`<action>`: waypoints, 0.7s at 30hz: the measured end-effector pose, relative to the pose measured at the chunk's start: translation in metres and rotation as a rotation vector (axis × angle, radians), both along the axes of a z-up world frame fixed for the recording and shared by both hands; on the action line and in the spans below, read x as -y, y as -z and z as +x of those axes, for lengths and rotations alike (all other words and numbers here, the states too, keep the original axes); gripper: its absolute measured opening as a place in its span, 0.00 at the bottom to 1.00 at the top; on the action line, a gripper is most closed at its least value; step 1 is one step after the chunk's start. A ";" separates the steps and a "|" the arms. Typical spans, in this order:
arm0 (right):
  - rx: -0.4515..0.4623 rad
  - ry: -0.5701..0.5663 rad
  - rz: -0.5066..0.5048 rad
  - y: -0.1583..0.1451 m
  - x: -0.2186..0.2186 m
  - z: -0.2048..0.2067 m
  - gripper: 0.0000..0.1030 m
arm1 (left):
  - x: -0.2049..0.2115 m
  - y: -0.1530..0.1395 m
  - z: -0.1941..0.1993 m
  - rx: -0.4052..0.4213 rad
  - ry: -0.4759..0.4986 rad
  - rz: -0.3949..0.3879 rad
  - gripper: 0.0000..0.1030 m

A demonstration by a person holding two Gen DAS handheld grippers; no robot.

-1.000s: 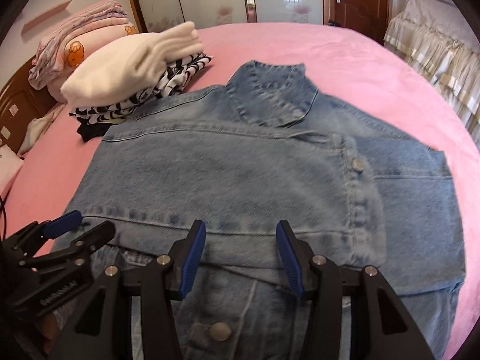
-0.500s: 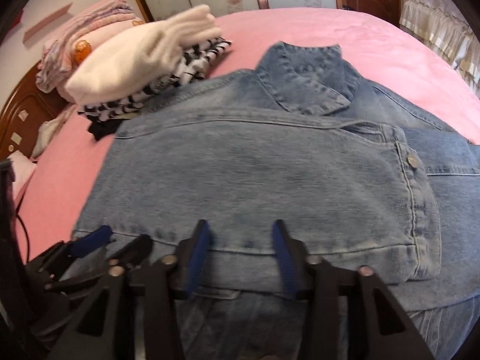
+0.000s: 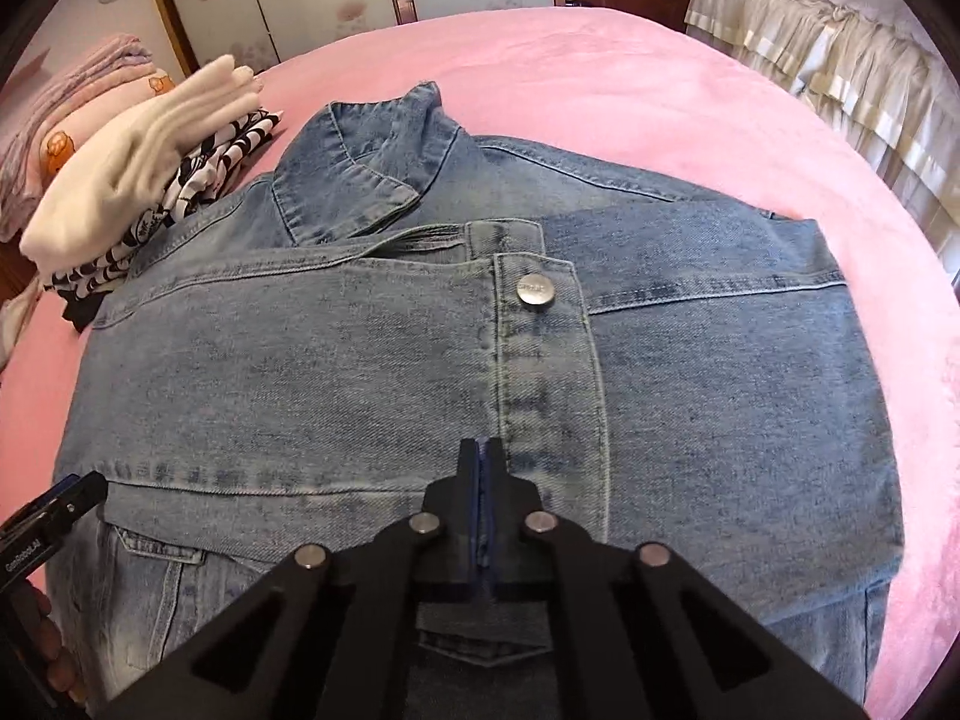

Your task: Fold large clothes

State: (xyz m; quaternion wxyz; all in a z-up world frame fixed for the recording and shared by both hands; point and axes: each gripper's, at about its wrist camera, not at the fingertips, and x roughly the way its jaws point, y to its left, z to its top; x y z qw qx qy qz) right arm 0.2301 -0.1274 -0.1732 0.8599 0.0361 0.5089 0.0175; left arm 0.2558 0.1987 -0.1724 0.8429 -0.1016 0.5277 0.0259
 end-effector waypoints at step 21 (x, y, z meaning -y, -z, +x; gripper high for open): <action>0.118 -0.016 0.010 -0.079 0.002 -0.108 0.10 | -0.009 -0.096 -0.115 0.097 -0.024 0.037 0.65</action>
